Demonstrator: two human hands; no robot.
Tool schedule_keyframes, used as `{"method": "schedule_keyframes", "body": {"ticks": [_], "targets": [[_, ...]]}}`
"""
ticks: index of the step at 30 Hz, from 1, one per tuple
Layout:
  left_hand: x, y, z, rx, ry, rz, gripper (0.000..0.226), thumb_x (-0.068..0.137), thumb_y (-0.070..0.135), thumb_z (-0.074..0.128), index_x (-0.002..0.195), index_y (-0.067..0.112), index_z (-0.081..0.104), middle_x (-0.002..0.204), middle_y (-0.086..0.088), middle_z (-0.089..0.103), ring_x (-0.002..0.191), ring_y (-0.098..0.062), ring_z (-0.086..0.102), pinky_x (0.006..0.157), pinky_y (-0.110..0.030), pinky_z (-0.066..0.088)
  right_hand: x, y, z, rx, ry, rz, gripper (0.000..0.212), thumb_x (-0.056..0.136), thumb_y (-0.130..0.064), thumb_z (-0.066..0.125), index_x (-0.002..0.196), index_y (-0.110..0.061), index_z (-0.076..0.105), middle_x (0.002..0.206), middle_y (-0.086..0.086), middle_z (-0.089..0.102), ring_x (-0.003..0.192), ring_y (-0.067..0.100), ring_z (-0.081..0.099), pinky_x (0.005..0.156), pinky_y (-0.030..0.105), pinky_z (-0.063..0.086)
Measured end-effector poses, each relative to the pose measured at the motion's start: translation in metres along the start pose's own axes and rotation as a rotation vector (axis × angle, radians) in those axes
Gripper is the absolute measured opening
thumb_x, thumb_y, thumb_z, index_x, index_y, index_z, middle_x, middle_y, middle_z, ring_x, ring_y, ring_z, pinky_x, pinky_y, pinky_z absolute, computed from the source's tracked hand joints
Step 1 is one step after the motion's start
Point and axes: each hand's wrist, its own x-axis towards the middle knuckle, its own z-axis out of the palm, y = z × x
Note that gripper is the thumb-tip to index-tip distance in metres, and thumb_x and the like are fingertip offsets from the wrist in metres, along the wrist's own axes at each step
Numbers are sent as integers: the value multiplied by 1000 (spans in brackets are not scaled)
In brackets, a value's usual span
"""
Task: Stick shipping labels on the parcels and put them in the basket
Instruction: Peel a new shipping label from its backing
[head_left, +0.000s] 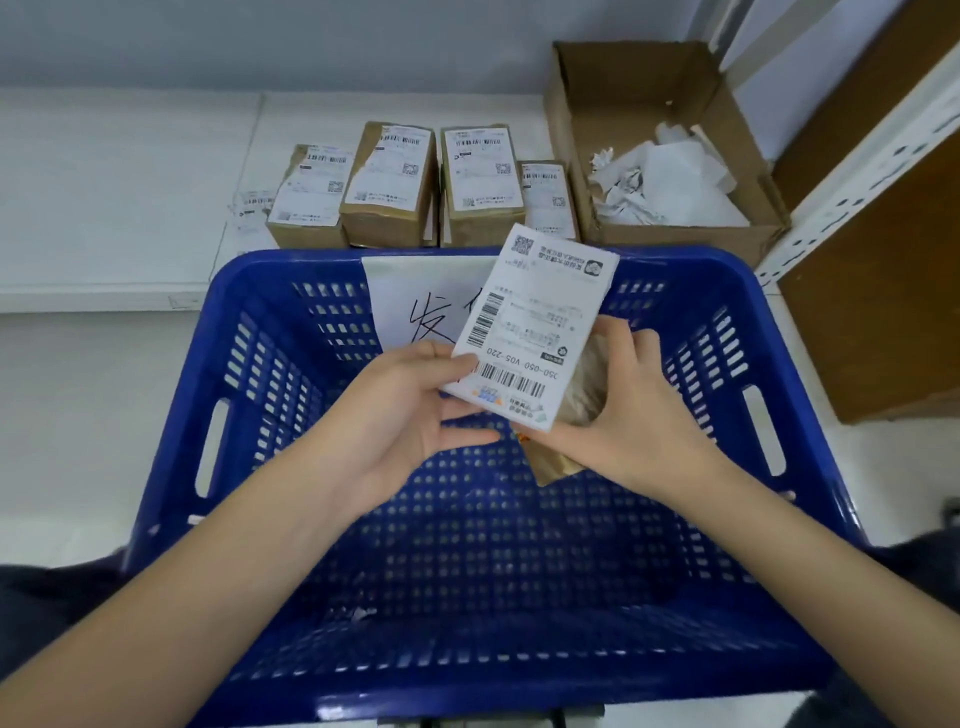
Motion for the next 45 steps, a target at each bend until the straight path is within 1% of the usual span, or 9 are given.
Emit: {"method": "schedule_keyframes", "body": {"ticks": [3,9,15,19,22,30,33,38,45], "targets": [[0,5,-1,-54,-23,13,11,95,8,48,105,7,48,113,-19,68,104,-34,67,82,-51,56,2,0,-4,53,-30,-27,86,64,-58,74,132,-37,26,118,-8,29,97,-2,42,80,13,35],[-1,16,-6,-83,-50,56,23,95,7,46,118,4,48,116,-18,67,108,-33,65,84,-54,54,11,0,-16,294,-90,-108,27,93,-36,49,113,-53,47,118,-7,42,101,-20,38,81,-5,31],[-7,25,-10,-43,-59,100,11,93,8,47,105,8,47,115,-19,68,107,-33,66,82,-54,55,10,0,-14,555,-24,-103,25,98,-20,50,111,-35,66,124,-4,57,114,3,52,97,19,42],[-8,25,-9,-22,-28,91,7,95,6,46,101,6,49,113,-19,68,107,-34,65,81,-52,56,12,-4,-18,735,-72,5,22,96,-15,49,97,-25,69,107,-9,66,85,3,61,66,15,48],[-7,23,-7,-14,-7,78,13,95,4,46,83,5,51,112,-19,68,105,-35,66,78,-50,58,11,-3,-19,755,-73,27,13,92,-12,55,89,-22,62,100,-9,62,72,4,59,57,17,46],[-9,35,-10,187,42,90,14,95,5,49,81,6,52,100,-17,72,95,-30,70,74,-41,60,18,-3,-19,790,-116,110,35,92,-5,47,89,-27,74,123,2,60,112,19,57,82,28,46],[-12,41,-15,362,111,144,11,96,7,52,85,6,53,89,-12,75,84,-22,73,66,-29,60,20,-3,-23,763,-44,150,34,91,-8,46,88,-26,74,121,0,62,109,17,57,78,25,45],[-13,49,-27,715,244,276,10,95,10,56,87,14,61,79,1,74,64,-6,68,53,-17,54,28,-4,-27,693,-45,303,31,77,-42,63,102,-24,71,112,-1,67,99,17,64,78,31,46],[-13,45,-24,862,156,297,16,91,11,61,91,24,70,83,6,75,77,-7,70,68,-20,56,17,-4,-15,581,-119,22,16,80,-35,66,89,-23,73,123,-10,53,111,7,55,90,25,45]]}}
